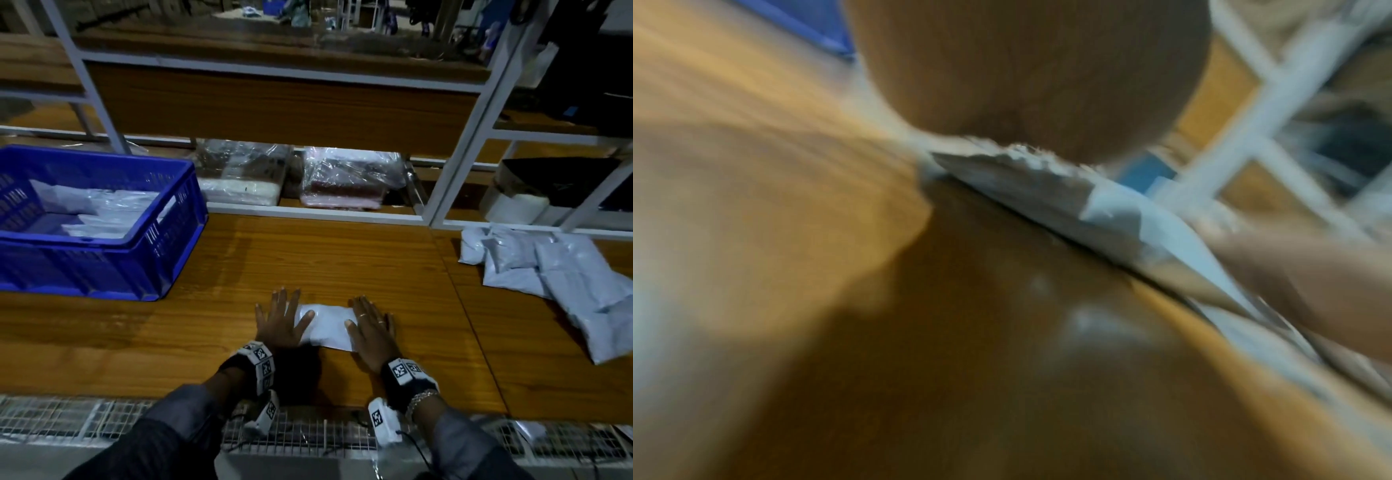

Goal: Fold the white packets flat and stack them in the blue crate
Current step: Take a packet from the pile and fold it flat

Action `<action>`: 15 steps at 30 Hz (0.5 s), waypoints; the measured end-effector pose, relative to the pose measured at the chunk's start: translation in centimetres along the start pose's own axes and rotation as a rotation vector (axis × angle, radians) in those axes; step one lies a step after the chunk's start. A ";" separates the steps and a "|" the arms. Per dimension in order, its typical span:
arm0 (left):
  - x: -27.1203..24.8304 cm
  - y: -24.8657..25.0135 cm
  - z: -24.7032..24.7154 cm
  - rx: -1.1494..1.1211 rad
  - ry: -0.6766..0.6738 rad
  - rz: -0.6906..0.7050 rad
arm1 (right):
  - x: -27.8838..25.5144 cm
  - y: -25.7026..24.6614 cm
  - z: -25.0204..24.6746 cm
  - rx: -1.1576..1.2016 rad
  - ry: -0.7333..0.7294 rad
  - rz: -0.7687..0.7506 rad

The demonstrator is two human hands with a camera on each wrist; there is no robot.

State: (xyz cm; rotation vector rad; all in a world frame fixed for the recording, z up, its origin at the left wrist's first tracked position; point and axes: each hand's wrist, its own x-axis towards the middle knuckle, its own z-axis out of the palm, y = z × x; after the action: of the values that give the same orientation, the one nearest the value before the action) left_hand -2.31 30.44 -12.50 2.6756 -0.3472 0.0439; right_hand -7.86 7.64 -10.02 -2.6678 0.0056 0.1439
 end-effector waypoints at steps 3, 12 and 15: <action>-1.2 0.5 0.8 0.117 -0.083 0.163 | 0.0 -2.2 0.4 -0.059 0.024 -0.113; -2.9 1.2 1.9 0.213 0.006 0.209 | 0.2 -2.7 3.9 -0.289 0.143 -0.115; -2.4 1.4 1.5 0.145 -0.063 0.177 | 0.5 -2.8 3.5 -0.282 0.104 -0.091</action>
State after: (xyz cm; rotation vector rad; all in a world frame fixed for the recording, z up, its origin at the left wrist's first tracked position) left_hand -5.05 29.12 -13.42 2.7856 -0.6224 0.0392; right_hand -7.63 11.76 -11.91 -2.9478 -0.1106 -0.0268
